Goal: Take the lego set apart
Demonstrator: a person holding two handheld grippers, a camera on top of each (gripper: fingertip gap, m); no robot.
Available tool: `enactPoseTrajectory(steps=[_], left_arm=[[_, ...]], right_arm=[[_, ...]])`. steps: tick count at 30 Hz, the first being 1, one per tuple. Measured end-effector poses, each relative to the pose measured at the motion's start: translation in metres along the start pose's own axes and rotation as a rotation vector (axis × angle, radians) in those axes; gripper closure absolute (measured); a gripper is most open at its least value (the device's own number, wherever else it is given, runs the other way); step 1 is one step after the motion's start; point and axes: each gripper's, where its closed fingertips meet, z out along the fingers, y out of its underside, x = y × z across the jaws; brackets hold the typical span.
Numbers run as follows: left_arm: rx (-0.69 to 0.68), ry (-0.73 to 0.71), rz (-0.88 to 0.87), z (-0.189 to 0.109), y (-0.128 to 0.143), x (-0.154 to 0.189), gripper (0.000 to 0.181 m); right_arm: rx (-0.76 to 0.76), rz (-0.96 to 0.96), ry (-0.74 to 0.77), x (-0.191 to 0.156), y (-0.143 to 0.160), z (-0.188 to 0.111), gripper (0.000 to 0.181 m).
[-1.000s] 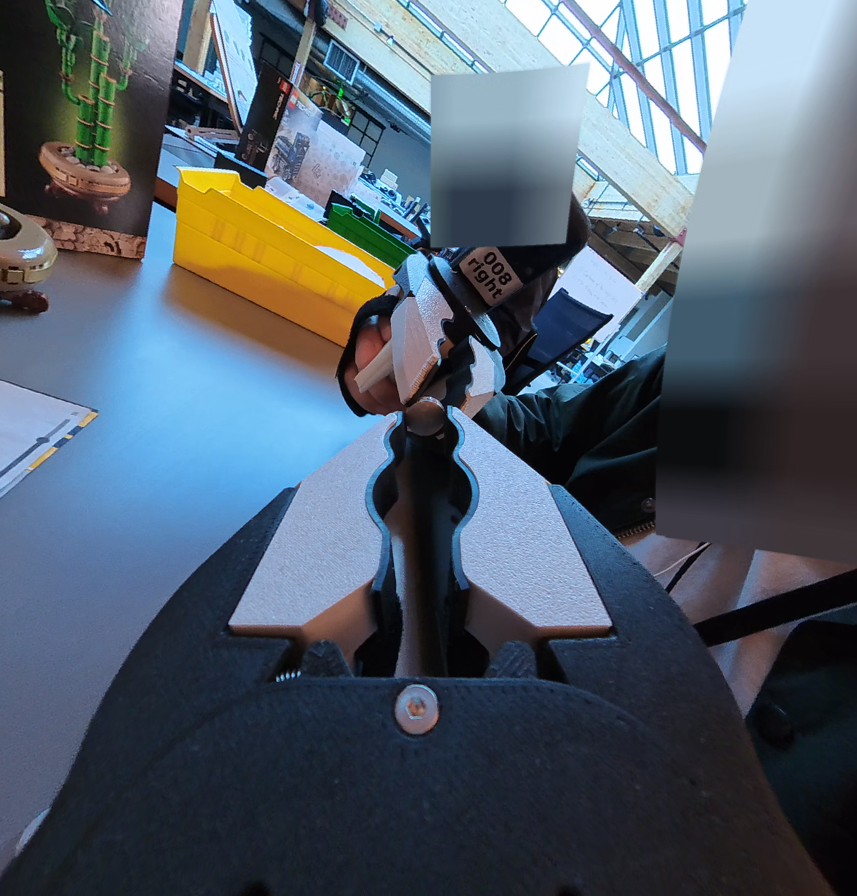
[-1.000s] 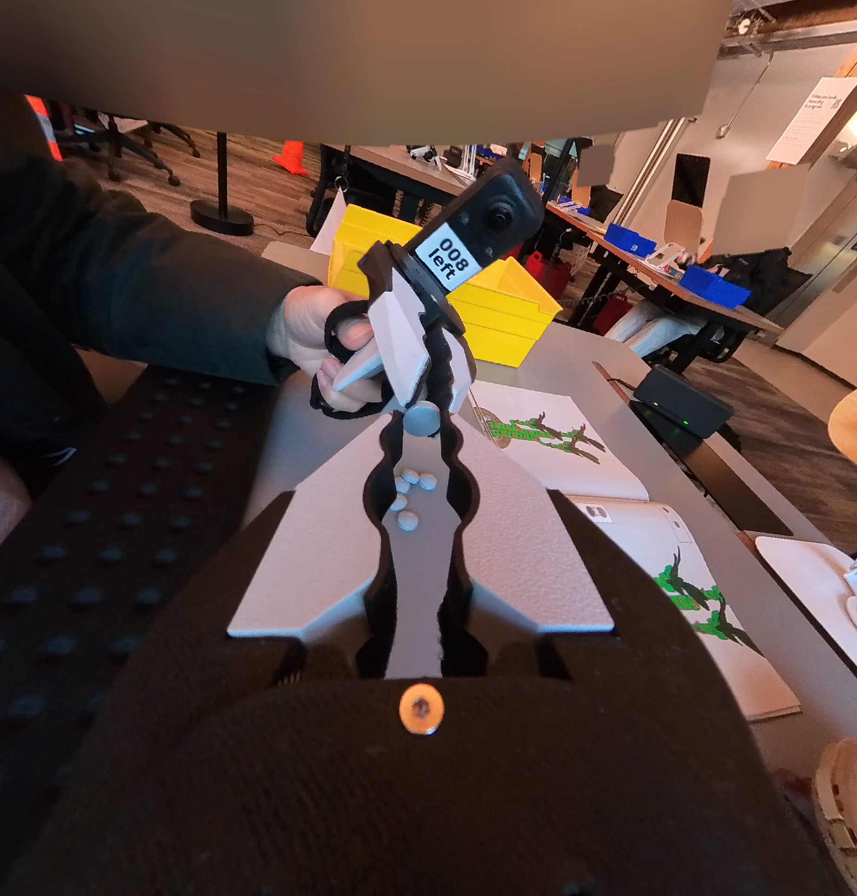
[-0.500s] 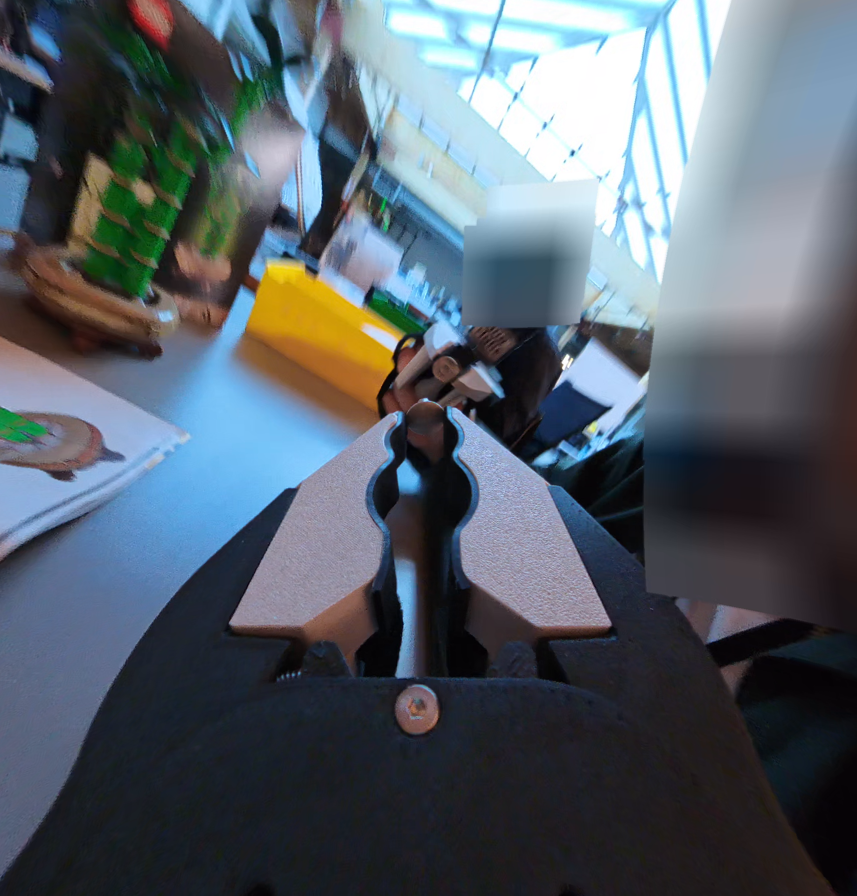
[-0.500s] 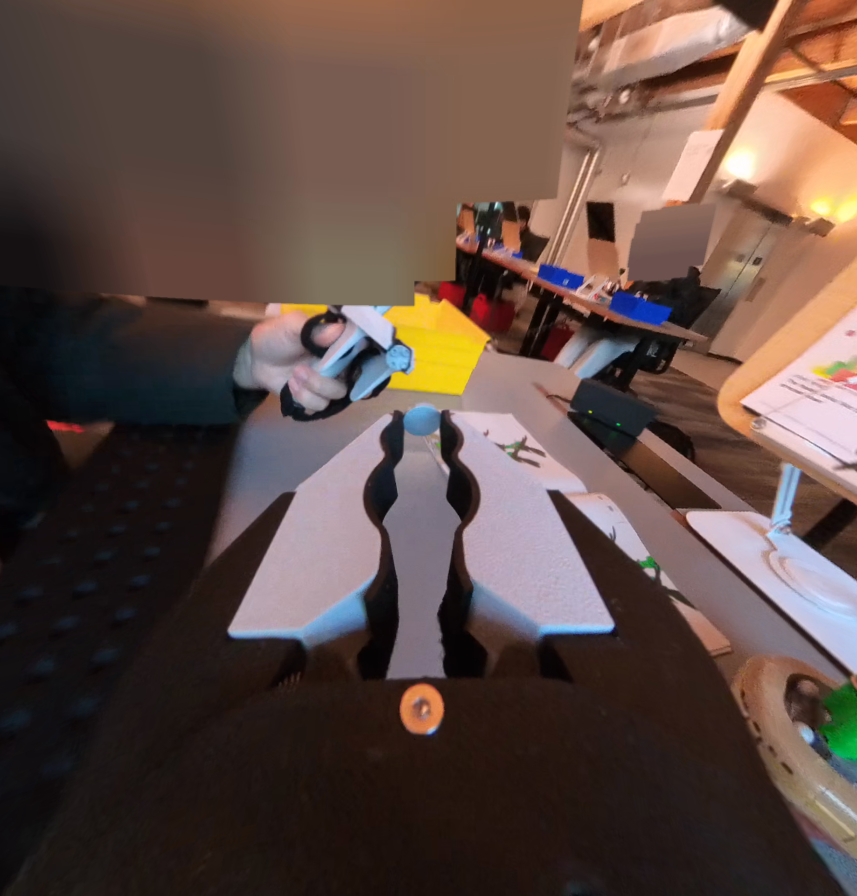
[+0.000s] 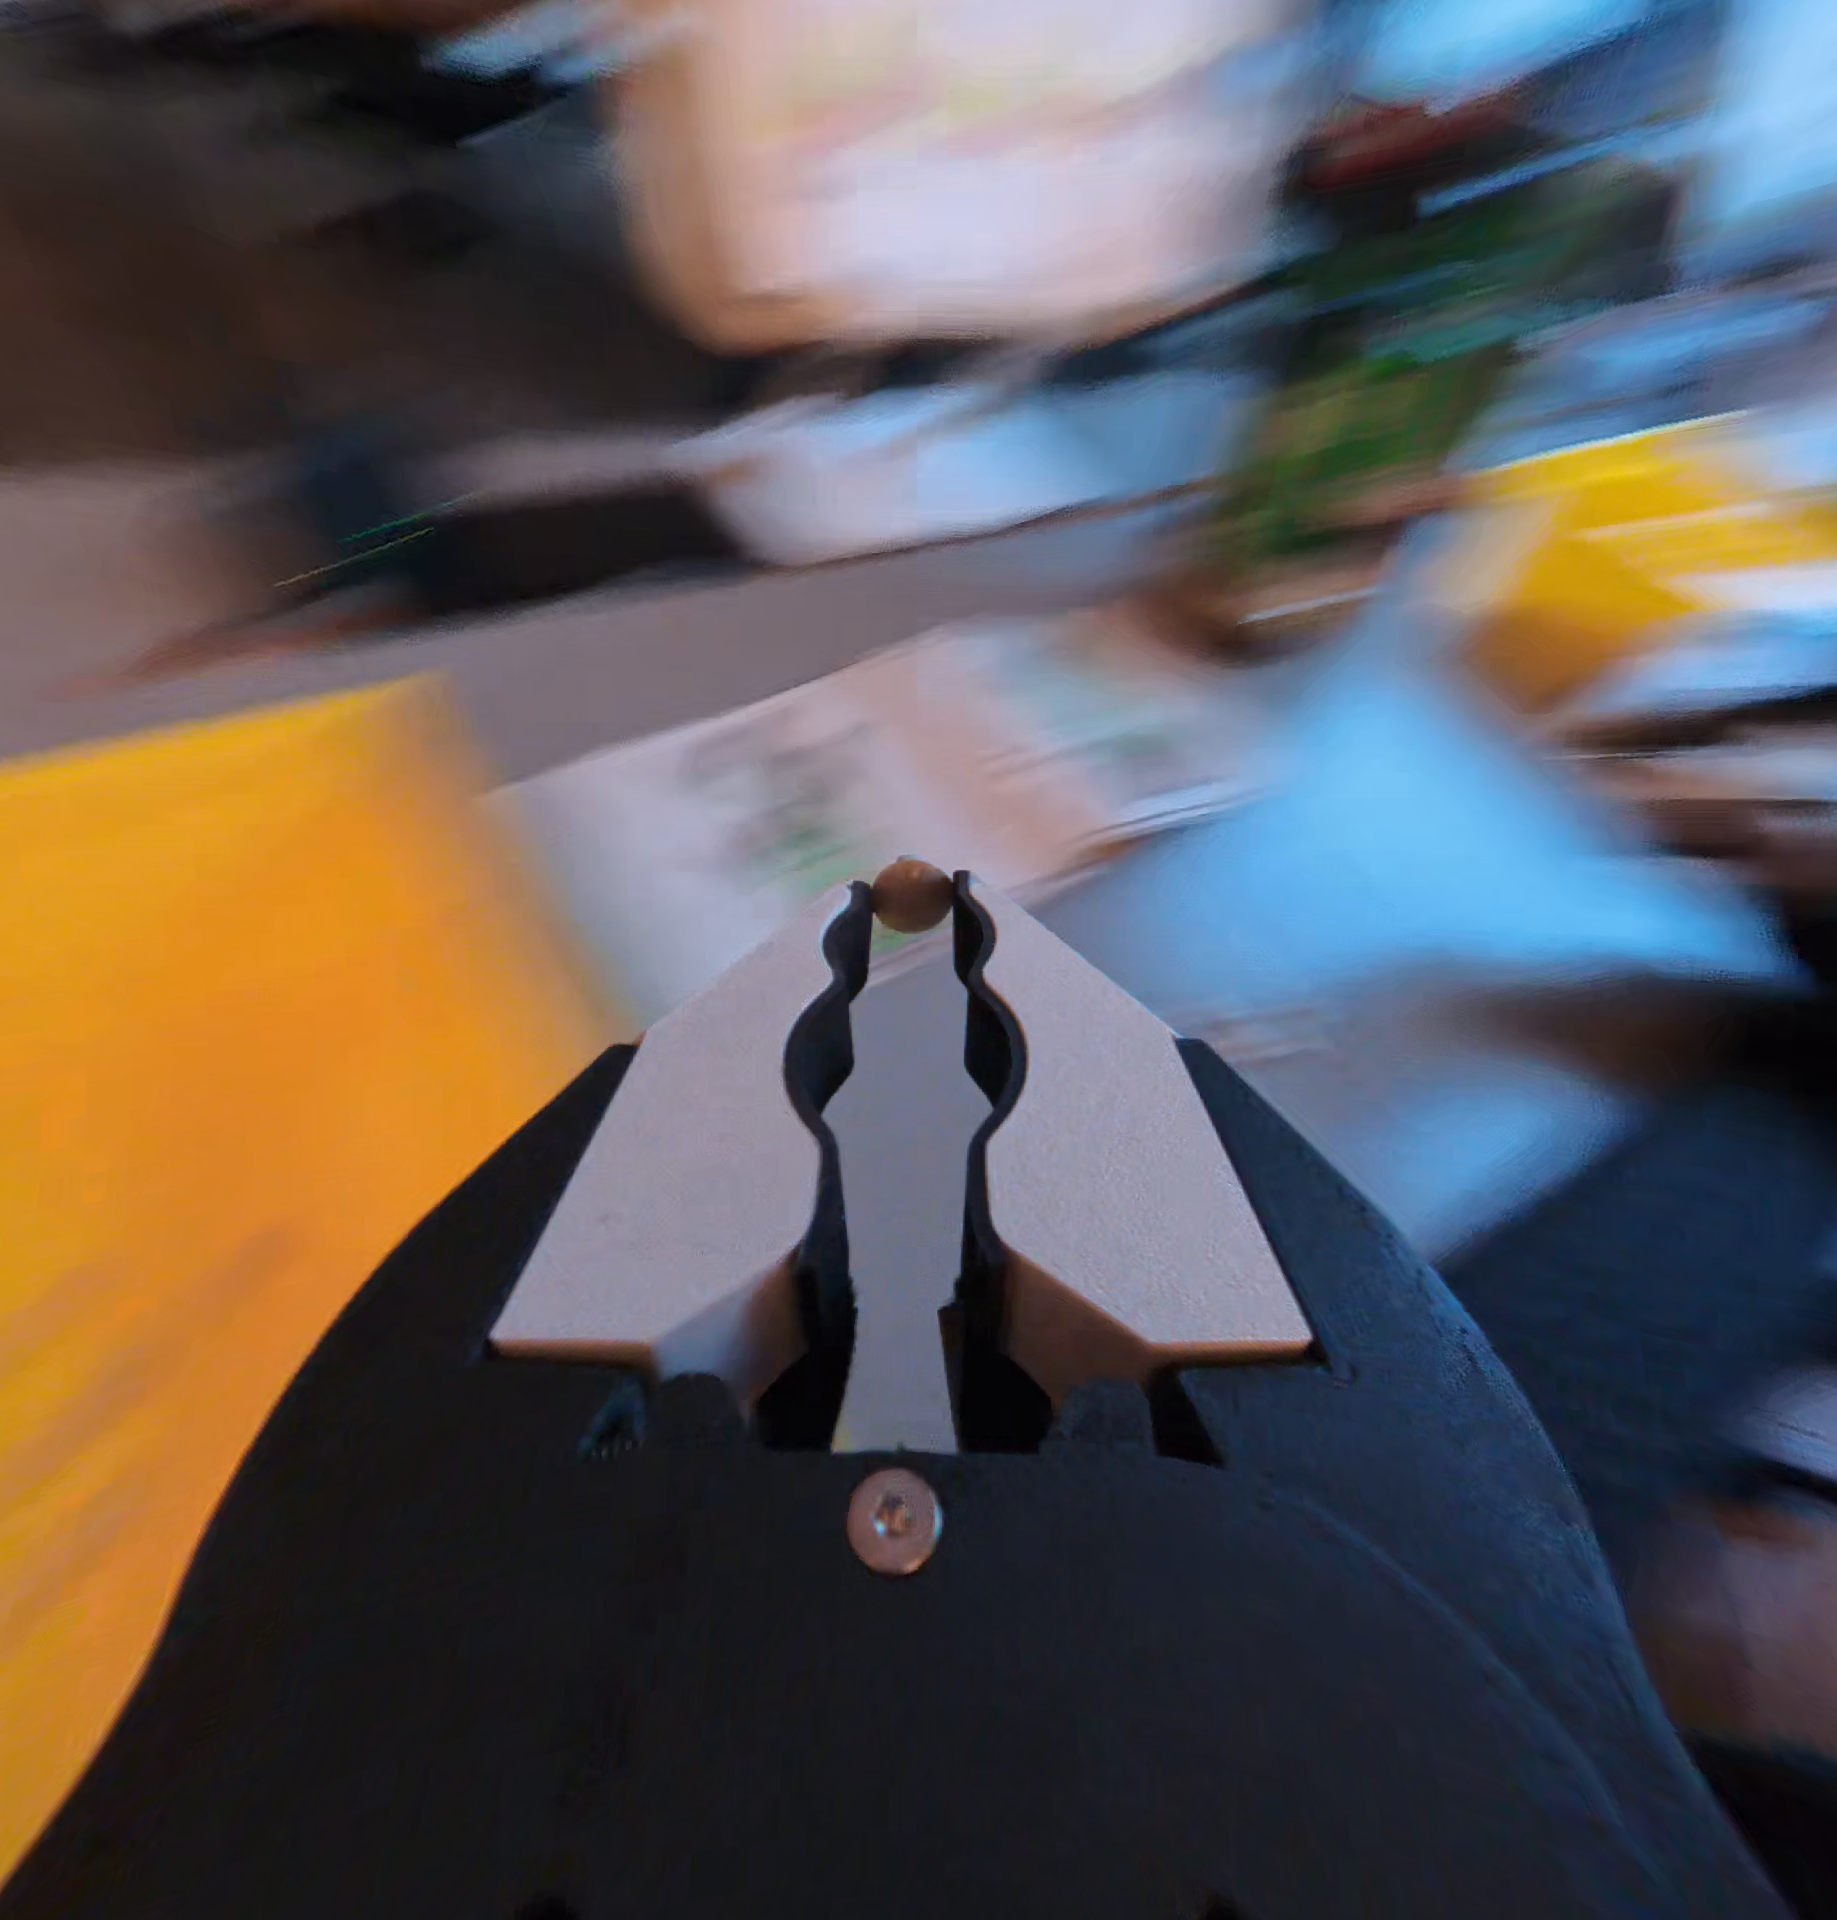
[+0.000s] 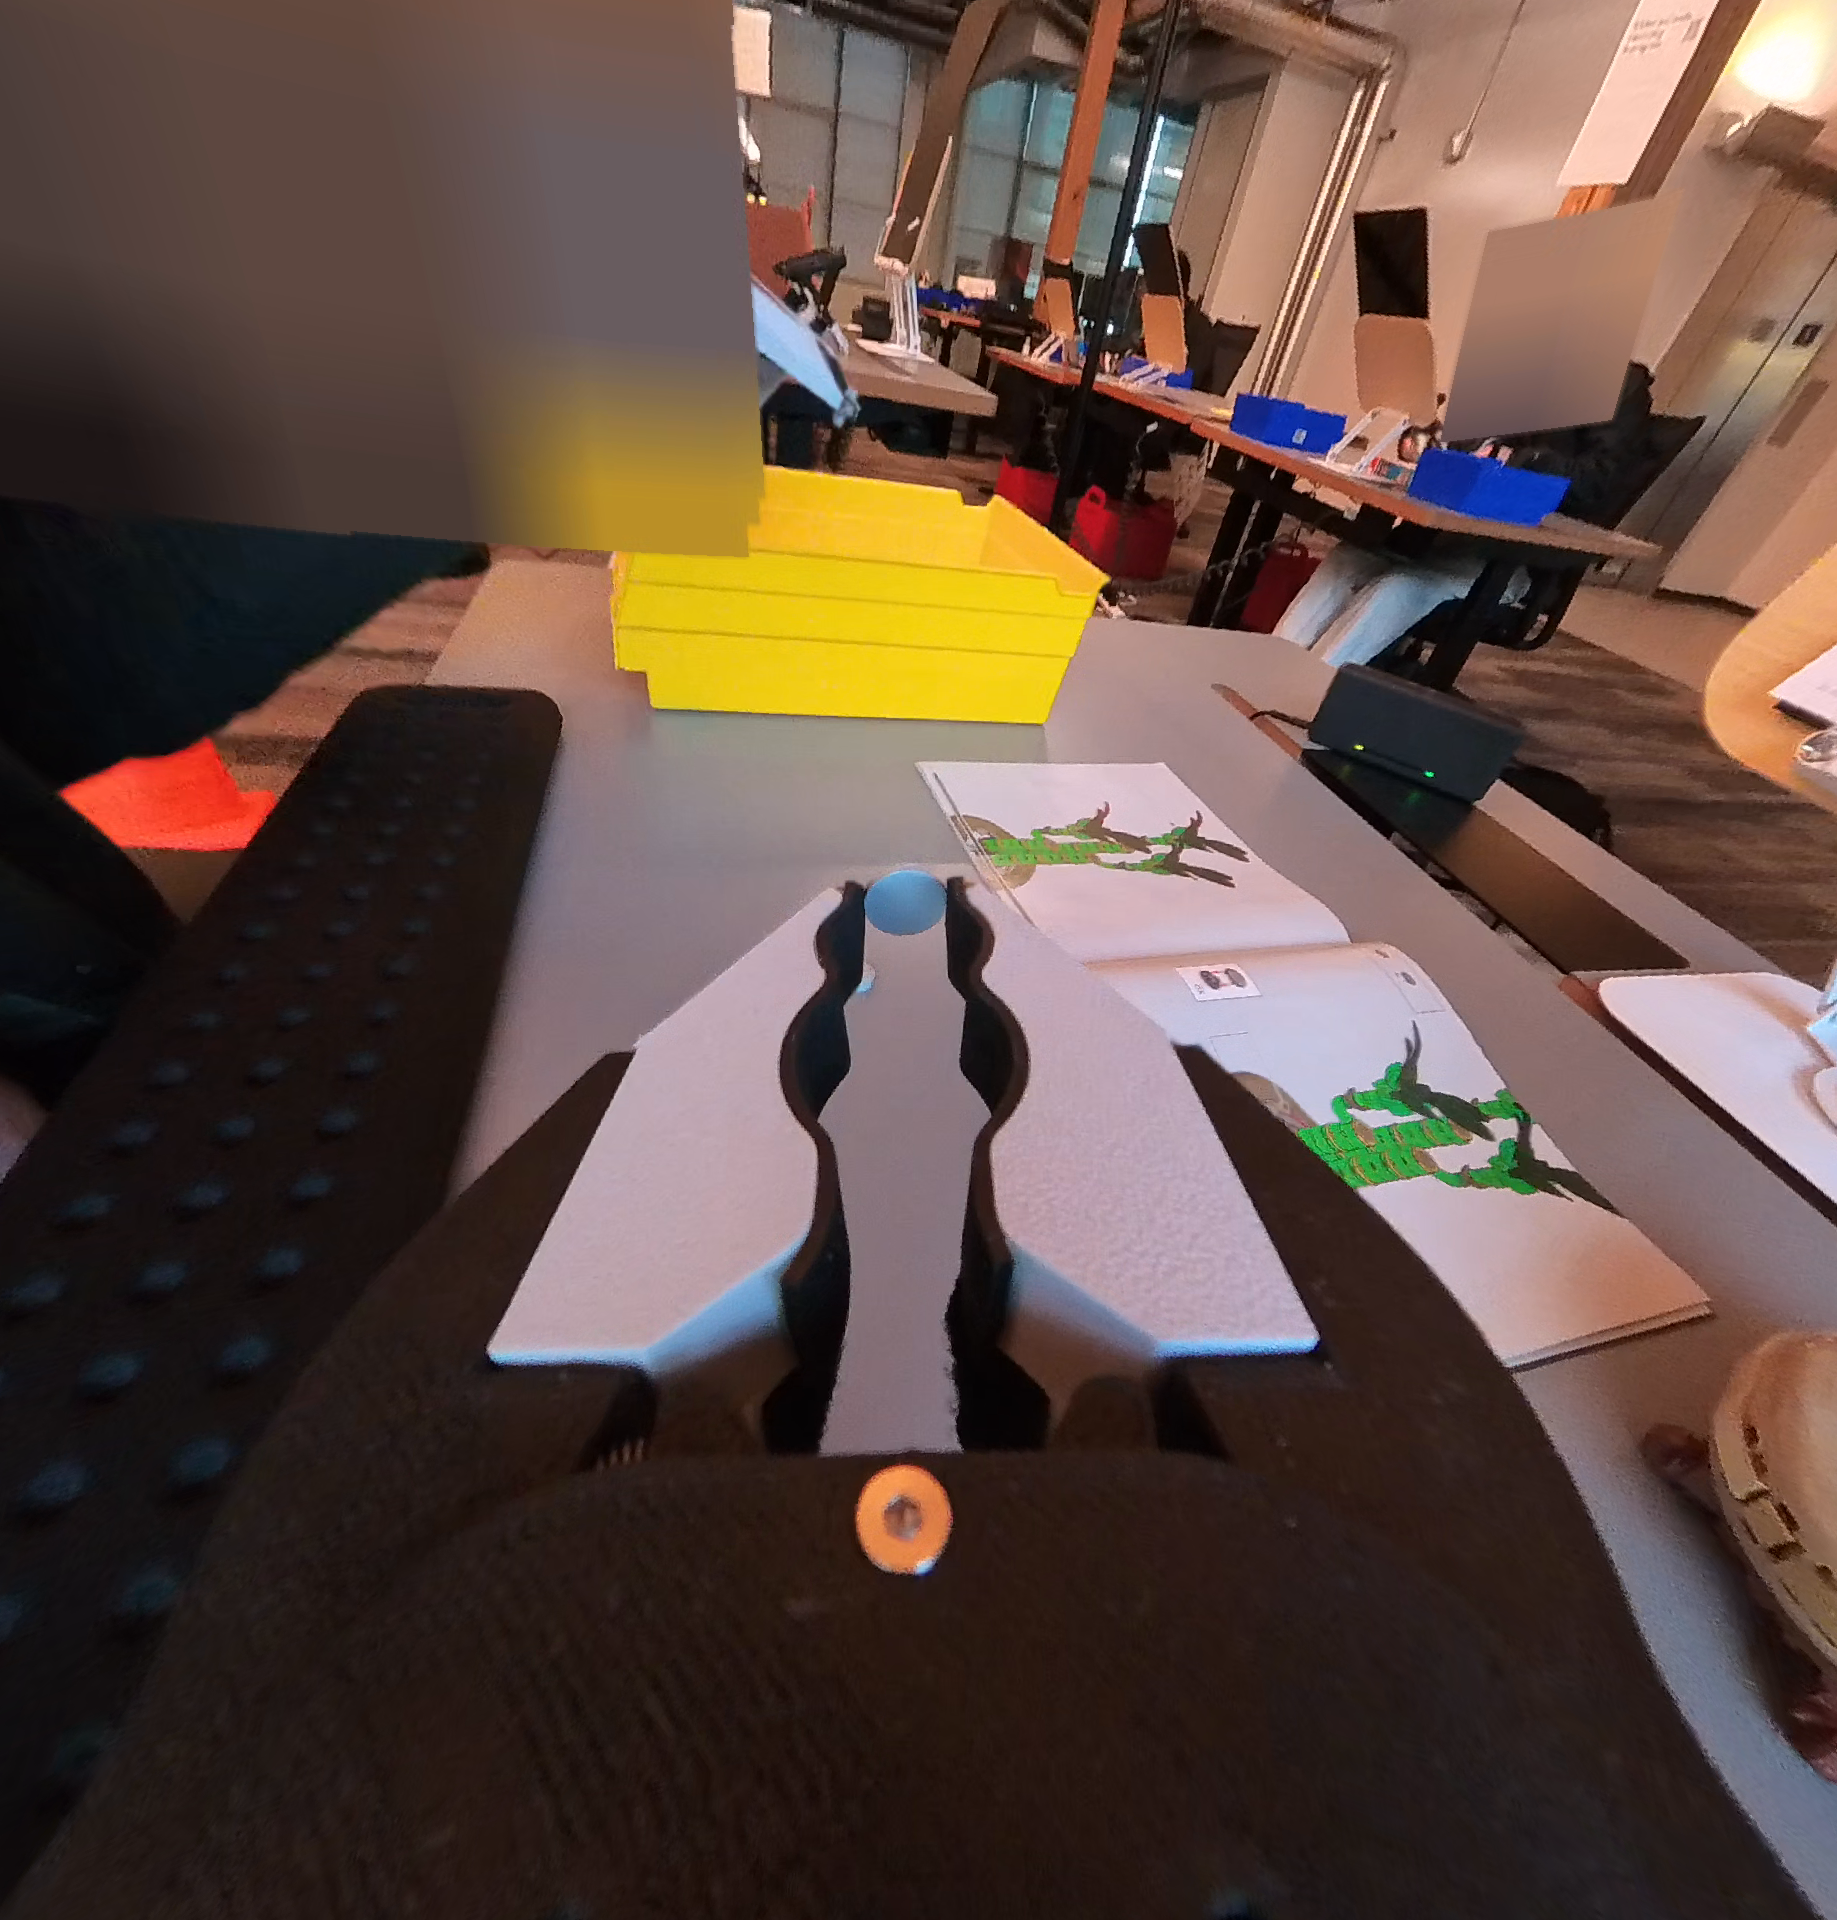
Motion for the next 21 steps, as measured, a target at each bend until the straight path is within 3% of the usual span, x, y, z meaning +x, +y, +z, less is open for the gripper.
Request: enactPoseTrajectory(steps=[2,6,7,8,10,15,21], left_arm=[[-0.174,-0.265,-0.084,-0.026,0.032,-0.084,0.167],[-0.327,-0.288,-0.173,-0.026,0.081,-0.137,0.164],[-0.356,-0.319,-0.163,-0.025,0.091,-0.147,0.144],[-0.383,-0.334,-0.161,-0.024,0.098,-0.153,0.130],[-0.384,-0.328,-0.172,-0.022,0.101,-0.156,0.118],[-0.294,-0.307,-0.154,-0.024,0.085,-0.154,0.113],[-0.308,-0.262,-0.103,-0.023,0.087,-0.151,0.143]], right_arm=[[-0.021,-0.019,-0.011,-0.004,0.003,0.005,0.167],[-0.061,-0.044,-0.014,-0.009,0.010,0.010,0.167],[-0.065,-0.045,-0.011,-0.009,0.011,0.010,0.167],[-0.067,-0.043,-0.008,-0.009,0.012,0.011,0.167],[-0.067,-0.038,-0.001,-0.007,0.014,0.011,0.167],[-0.061,-0.026,0.008,-0.004,0.014,0.011,0.167],[-0.065,-0.044,-0.002,-0.008,0.012,0.011,0.167]])
